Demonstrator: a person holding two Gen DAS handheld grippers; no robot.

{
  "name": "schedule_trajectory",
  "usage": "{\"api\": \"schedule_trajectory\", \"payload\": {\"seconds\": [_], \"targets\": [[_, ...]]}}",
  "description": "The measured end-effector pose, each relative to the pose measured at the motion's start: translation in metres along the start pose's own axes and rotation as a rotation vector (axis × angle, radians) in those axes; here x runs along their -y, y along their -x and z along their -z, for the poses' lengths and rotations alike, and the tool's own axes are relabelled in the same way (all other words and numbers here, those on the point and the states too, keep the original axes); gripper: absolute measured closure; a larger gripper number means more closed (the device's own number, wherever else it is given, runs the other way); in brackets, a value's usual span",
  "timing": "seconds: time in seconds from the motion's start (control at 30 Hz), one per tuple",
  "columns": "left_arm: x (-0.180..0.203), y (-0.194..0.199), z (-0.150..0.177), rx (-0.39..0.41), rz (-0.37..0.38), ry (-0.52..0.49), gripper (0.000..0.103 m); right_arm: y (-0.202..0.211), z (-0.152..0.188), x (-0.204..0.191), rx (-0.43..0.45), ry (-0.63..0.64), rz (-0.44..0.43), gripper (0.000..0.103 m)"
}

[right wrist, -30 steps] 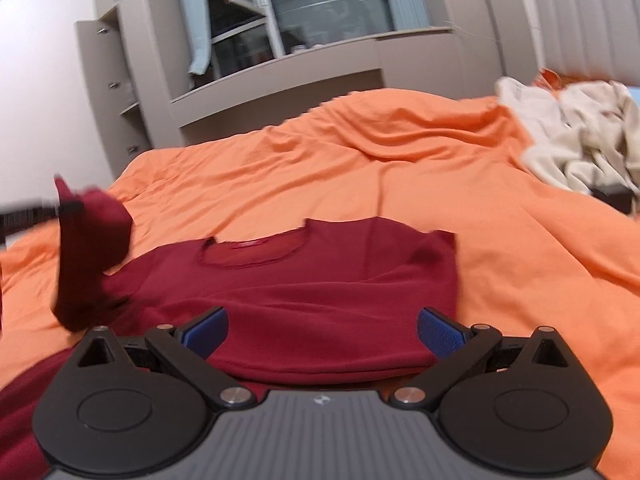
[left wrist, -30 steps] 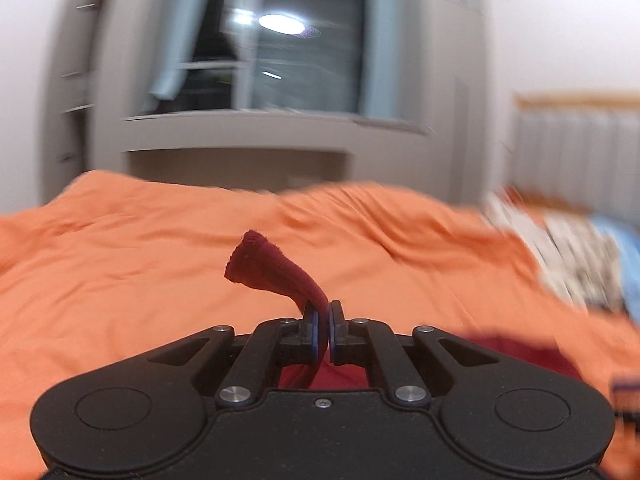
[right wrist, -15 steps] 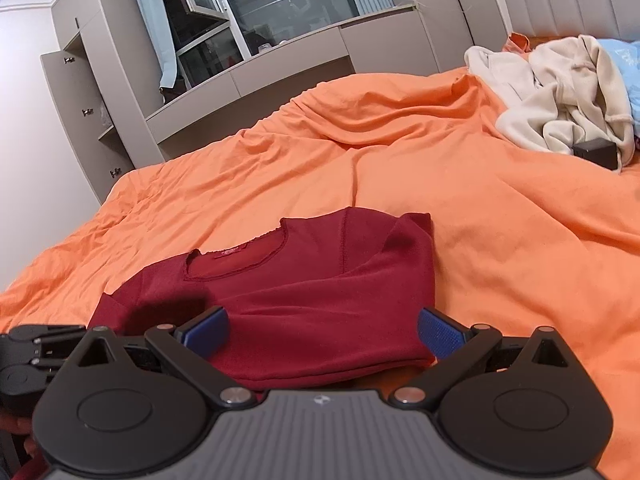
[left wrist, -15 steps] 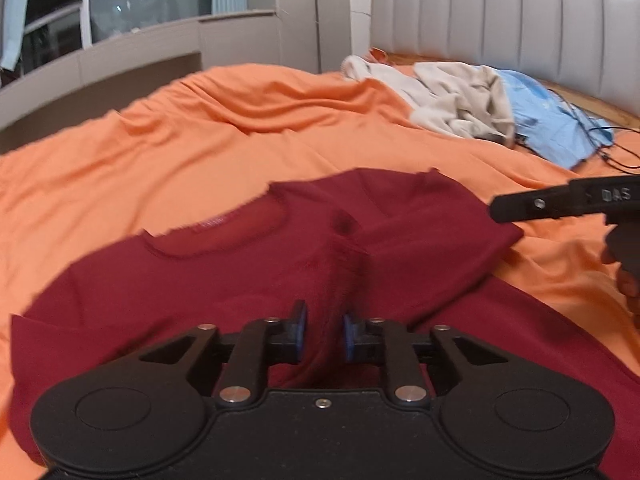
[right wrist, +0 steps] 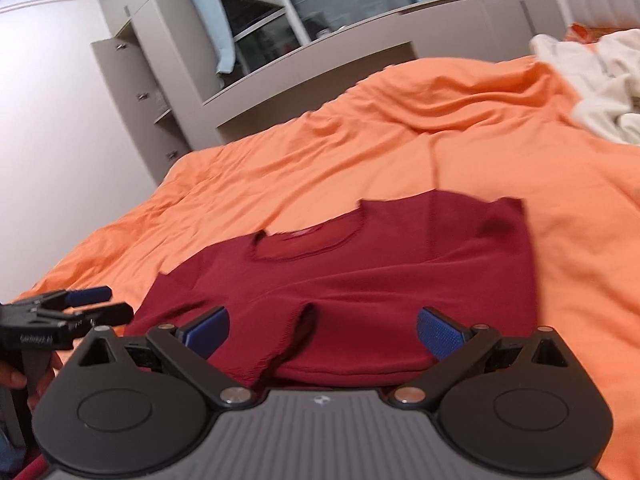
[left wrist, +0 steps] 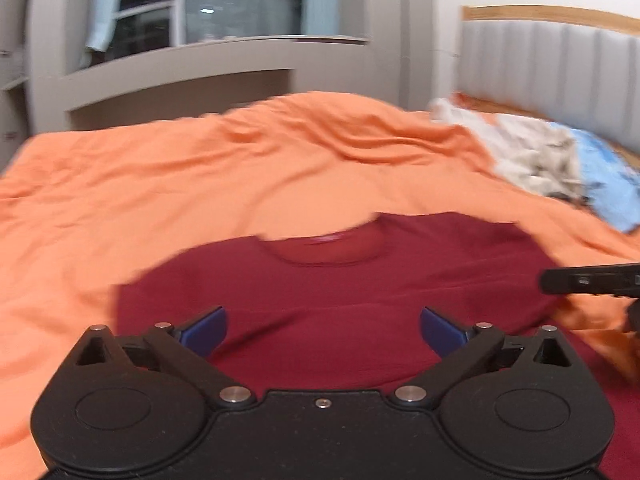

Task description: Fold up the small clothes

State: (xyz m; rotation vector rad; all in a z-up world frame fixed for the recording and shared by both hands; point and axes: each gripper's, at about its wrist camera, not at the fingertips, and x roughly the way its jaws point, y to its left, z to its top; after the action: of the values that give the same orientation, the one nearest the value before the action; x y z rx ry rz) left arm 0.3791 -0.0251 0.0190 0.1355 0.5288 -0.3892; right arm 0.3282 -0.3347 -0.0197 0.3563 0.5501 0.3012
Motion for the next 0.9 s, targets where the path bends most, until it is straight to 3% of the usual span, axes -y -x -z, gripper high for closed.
{"api": "schedule_trajectory", "payload": {"seconds": [0.13, 0.23, 0.33, 0.4, 0.47, 0.6, 0.73, 0.83, 0.9], "targets": [[-0.037, 0.008, 0.009, -0.053, -0.181, 0.024, 0.001, -0.025, -0.001, -0.014, -0.048, 0.044, -0.011, 0.006], [-0.068, 0.010, 0.020, -0.114, -0.299, 0.045, 0.001, -0.038, 0.000, -0.019, -0.083, 0.038, -0.027, 0.021], [-0.095, 0.010, 0.032, -0.170, -0.343, 0.077, 0.001, -0.049, 0.003, -0.025, -0.114, 0.045, -0.042, 0.038], [-0.109, 0.011, 0.039, -0.187, -0.328, 0.112, 0.001, -0.055, 0.005, -0.029, -0.132, 0.057, -0.039, 0.073], [-0.119, 0.006, 0.043, -0.208, -0.302, 0.142, 0.001, -0.057, 0.006, -0.029, -0.125, 0.053, -0.040, 0.086], [-0.116, -0.012, 0.046, -0.283, -0.304, 0.090, 0.002, -0.051, 0.002, -0.033, -0.070, 0.058, -0.048, 0.091], [-0.104, -0.021, 0.047, -0.274, -0.322, 0.002, 0.004, -0.043, -0.005, -0.032, -0.019, 0.054, -0.056, 0.092], [-0.098, -0.027, 0.046, -0.262, -0.352, -0.054, 0.009, -0.043, -0.007, -0.029, -0.022, 0.042, -0.054, 0.092], [-0.097, -0.032, 0.043, -0.252, -0.379, -0.068, 0.021, -0.044, -0.007, -0.026, -0.027, 0.032, -0.049, 0.092]]}}
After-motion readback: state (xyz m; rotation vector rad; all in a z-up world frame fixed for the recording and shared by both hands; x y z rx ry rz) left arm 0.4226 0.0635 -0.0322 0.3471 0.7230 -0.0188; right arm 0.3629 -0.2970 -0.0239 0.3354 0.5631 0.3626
